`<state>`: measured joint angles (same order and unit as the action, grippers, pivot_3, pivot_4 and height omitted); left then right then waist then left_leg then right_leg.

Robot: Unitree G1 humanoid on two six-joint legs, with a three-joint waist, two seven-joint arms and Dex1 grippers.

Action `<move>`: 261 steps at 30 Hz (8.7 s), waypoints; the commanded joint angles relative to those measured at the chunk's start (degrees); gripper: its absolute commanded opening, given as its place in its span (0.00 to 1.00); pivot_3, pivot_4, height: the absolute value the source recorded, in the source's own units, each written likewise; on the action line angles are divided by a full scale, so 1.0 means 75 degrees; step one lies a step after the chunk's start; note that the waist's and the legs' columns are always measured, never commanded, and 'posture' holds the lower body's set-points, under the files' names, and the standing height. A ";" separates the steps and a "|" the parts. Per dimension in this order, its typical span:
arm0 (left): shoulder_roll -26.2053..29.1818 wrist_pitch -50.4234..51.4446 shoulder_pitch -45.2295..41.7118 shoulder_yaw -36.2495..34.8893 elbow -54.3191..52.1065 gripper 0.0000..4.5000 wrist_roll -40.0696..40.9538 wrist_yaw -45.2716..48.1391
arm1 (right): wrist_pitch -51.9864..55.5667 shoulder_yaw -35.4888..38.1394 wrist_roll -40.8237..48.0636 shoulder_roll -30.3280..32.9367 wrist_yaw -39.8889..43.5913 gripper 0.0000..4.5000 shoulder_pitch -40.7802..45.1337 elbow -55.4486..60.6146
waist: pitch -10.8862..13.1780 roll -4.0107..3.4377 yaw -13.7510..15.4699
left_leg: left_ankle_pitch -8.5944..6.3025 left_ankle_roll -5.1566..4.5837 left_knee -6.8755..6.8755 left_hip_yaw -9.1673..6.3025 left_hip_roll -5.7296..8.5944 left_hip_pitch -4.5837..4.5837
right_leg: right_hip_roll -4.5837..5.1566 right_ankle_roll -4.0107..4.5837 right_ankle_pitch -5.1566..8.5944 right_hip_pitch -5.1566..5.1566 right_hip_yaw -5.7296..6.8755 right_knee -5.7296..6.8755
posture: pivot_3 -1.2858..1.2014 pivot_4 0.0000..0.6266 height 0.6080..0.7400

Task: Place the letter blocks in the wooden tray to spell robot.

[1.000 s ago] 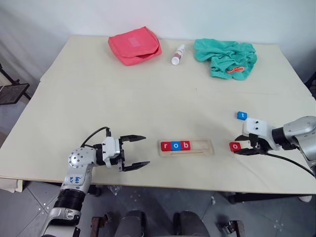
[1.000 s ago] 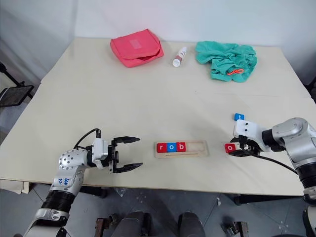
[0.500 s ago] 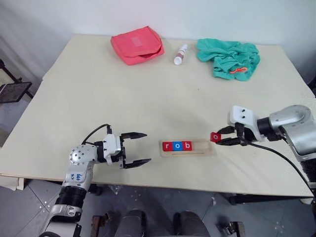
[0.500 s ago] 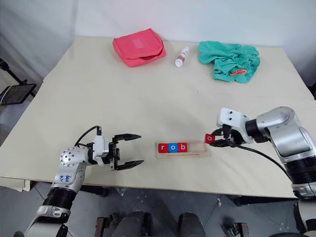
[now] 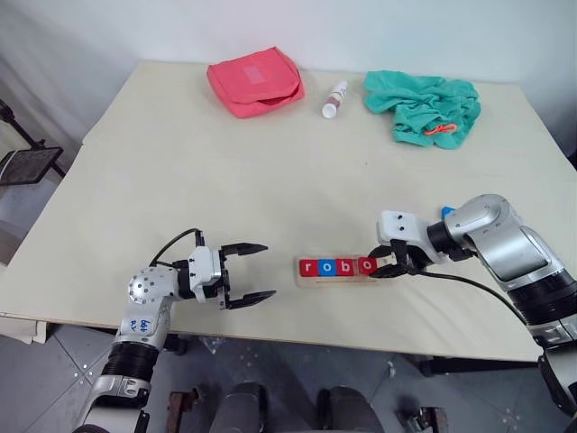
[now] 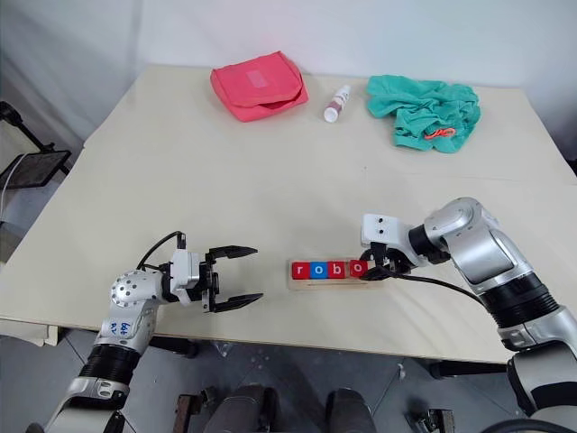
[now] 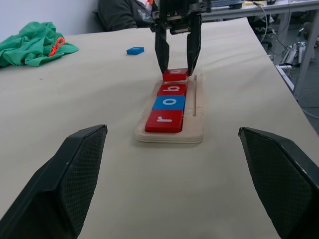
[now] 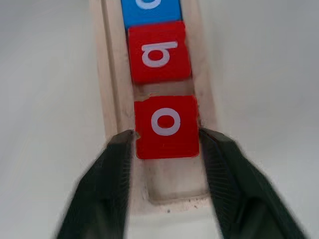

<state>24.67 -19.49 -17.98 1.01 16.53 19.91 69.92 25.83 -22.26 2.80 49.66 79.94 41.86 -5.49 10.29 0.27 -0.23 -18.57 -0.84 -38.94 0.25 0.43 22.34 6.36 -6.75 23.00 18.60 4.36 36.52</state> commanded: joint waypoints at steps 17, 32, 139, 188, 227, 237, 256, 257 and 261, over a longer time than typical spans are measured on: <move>0.0025 -0.0063 0.0075 -0.0029 -0.0249 1.00 0.0068 -0.0208 | 0.0694 0.1143 0.0665 0.0331 0.0104 1.00 -0.0445 0.1123 | 0.0000 0.0000 0.0016 | 0.0000 0.0000 -0.0001 -0.0003 0.0000 0.0001 | 0.0000 0.0000 0.0000 -0.0001 0.0002 0.0001 | 0.52 0.24 1.00; -0.0044 -0.0049 -0.0178 0.0039 -0.0016 1.00 0.0049 -0.0122 | 0.0729 0.1291 0.0725 0.0551 -0.0357 0.10 -0.1271 0.1032 | 0.0000 0.0000 0.0022 | 0.0000 0.0001 0.0000 -0.0004 0.0001 0.0002 | 0.0000 -0.0001 0.0000 -0.0003 0.0006 -0.0002 | 0.52 0.24 1.00; -0.0153 -0.0043 -0.0413 0.0142 0.0281 1.00 0.0061 0.0178 | 0.1085 0.5668 0.1606 -0.2962 -0.9048 0.33 -0.1646 -0.0972 | -0.0001 -0.0005 -0.0084 | 0.0004 0.0005 0.0038 -0.0001 0.0004 -0.0011 | 0.0003 -0.0002 -0.0001 0.0006 -0.0003 0.0033 | 0.52 0.24 1.00; -0.0022 -0.0008 -0.0130 -0.0076 -0.0096 1.00 0.0389 0.0493 | 0.1534 0.4877 0.2483 0.0780 -0.4367 0.99 -0.6103 0.3062 | 0.0000 -0.0005 0.0022 | 0.0025 0.0000 0.0096 0.0008 0.0028 -0.0029 | 0.0004 -0.0002 -0.0001 -0.0006 -0.0014 -0.0017 | 0.52 0.24 1.00; 0.0176 0.0131 0.0464 -0.0123 -0.0917 1.00 0.0342 -0.0298 | 0.0155 0.2318 0.1574 0.1117 -0.1181 0.32 -0.2643 0.1119 | 0.0000 -0.0001 0.0024 | 0.0025 0.0002 0.0071 -0.0004 0.0021 -0.0026 | 0.0012 -0.0004 -0.0002 -0.0016 0.0001 -0.0026 | 0.52 0.24 1.00; 0.0156 0.0119 0.0498 -0.0073 -0.0993 1.00 0.0322 -0.0352 | -0.0311 0.1165 0.0960 0.0824 -0.0381 0.32 -0.1359 0.0554 | 0.0000 -0.0001 0.0012 | 0.0024 -0.0001 0.0072 -0.0017 0.0029 -0.0008 | 0.0015 -0.0011 -0.0006 -0.0017 0.0013 -0.0054 | 0.52 0.24 1.00; 0.0163 0.0110 0.0740 -0.0075 -0.1228 1.00 0.0302 -0.0576 | -0.1185 0.0687 0.0257 0.0118 0.0143 0.32 -0.0388 -0.0776 | 0.0000 -0.0002 0.0017 | 0.0024 -0.0001 0.0073 -0.0017 0.0029 -0.0008 | 0.0014 -0.0011 -0.0006 -0.0015 0.0016 -0.0053 | 0.52 0.24 1.00; 0.0162 0.0111 0.0739 -0.0077 -0.1226 1.00 0.0300 -0.0588 | -0.1187 0.0687 0.0258 0.0104 0.0157 0.32 -0.0391 -0.0777 | 0.0000 -0.0002 0.0017 | 0.0024 -0.0001 0.0072 -0.0017 0.0029 -0.0007 | 0.0015 -0.0011 -0.0006 -0.0015 0.0016 -0.0053 | 0.52 0.24 1.00; 0.0158 0.0107 0.0723 -0.0082 -0.1212 1.00 0.0298 -0.0619 | -0.1165 0.0742 0.0293 0.0028 0.0191 0.32 -0.0397 -0.0717 | 0.0000 -0.0002 0.0014 | 0.0024 -0.0001 0.0072 -0.0017 0.0029 -0.0008 | 0.0014 -0.0011 -0.0006 -0.0014 0.0017 -0.0050 | 0.52 0.24 1.00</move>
<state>25.64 -18.26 -12.91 0.66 9.45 22.15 65.66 17.39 -17.54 4.59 50.28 80.64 38.43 -11.59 10.29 0.26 -0.13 -18.38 -0.85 -38.40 0.12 0.65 22.28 6.47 -6.84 22.96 18.49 4.49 36.14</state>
